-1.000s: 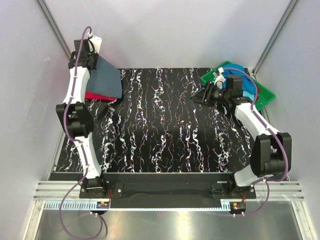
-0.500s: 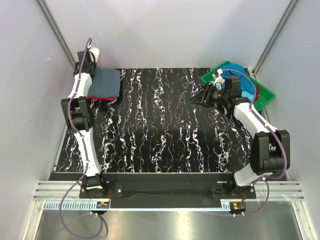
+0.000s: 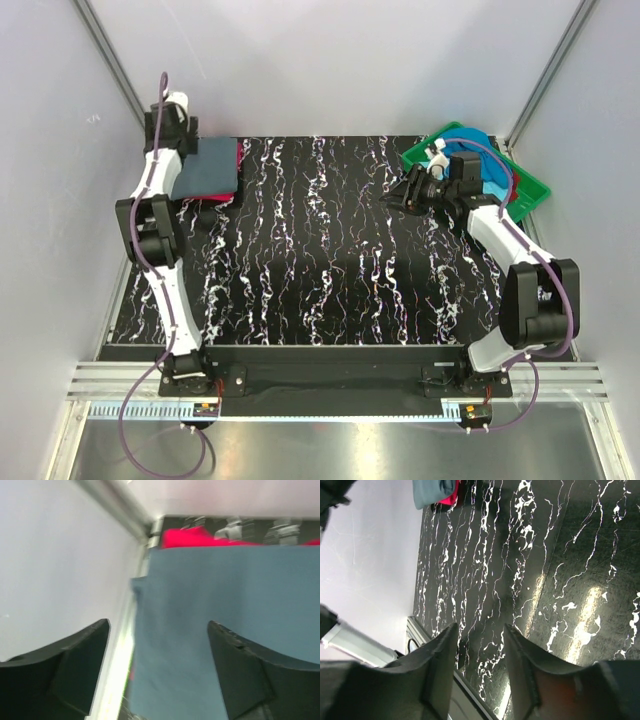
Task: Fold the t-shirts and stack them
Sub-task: Neatly place the folded tshirt to the corner, then reset both grippers
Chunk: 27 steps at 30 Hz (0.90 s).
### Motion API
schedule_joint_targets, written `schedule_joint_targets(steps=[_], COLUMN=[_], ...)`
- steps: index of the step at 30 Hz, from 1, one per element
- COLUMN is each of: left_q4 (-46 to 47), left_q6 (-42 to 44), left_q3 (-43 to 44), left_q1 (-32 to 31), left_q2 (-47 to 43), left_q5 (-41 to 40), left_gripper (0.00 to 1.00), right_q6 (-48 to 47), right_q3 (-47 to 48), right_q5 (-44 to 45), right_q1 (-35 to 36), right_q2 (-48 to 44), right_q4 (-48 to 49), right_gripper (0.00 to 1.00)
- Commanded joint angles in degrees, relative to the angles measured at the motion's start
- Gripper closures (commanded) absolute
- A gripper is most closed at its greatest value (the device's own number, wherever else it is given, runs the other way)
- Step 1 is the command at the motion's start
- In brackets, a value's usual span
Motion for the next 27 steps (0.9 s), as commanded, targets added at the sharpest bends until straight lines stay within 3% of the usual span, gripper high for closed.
schedule_joint_targets(steps=[1,4,5,6,7,10,14,18,21,27], left_q4=[1.62,-4.35,-6.28,-6.82,-7.00,-6.91,-7.00,-6.83,-6.91,-7.35], left_q6=[-6.25,-12.13,-14.67,-17.83,-19.95,-23.83,-23.75,-27.35,-28.67,-29.73], left_q3=[-1.33,-2.99,-4.31,-8.23,-10.71,-20.90,-33.12,-43.93,-49.13,-56.61], left_q1=[-6.20,-10.68,-11.75,-12.89,-14.99,-19.73,-24.94,-26.35,-26.61,-26.61], left_q2=[-12.96,-20.07,-22.19,-24.39,-27.11,-36.69,-49.08,-62.69,-67.28,-75.20], left_q5=[3.73,8.82,11.02,12.43,17.67,23.14,25.45,30.36,35.55,35.91], left_gripper=[0.12,0.10,0.02,0.01,0.01,0.01,0.01,0.01,0.01,0.01], right_q6=[0.63,0.82,0.47,-0.06,-1.63,-4.27,-4.73,-2.35,-1.30,-1.91], right_q3=[0.51,1.20,1.47,1.73,2.43,3.66,4.99,3.49,1.47,-1.78], right_q5=[1.78,3.01,3.45,5.11,5.91,9.51,14.51,18.39,18.92,21.02], right_q1=[-0.09,-0.09,-0.09,-0.09,-0.09,-0.17,-0.09,-0.09,-0.09,-0.09], right_q2=[-3.75,-5.16,-6.21,-6.91,-7.62,-12.18,-16.40,-20.10,-23.44,-30.21], right_q4=[0.22,-2.76,-4.08,-5.66,-9.24,-15.49,-21.05,-21.75,-21.67,-21.58], right_gripper=[0.49,0.39,0.11,0.01,0.00,0.00,0.00,0.00,0.00,0.00])
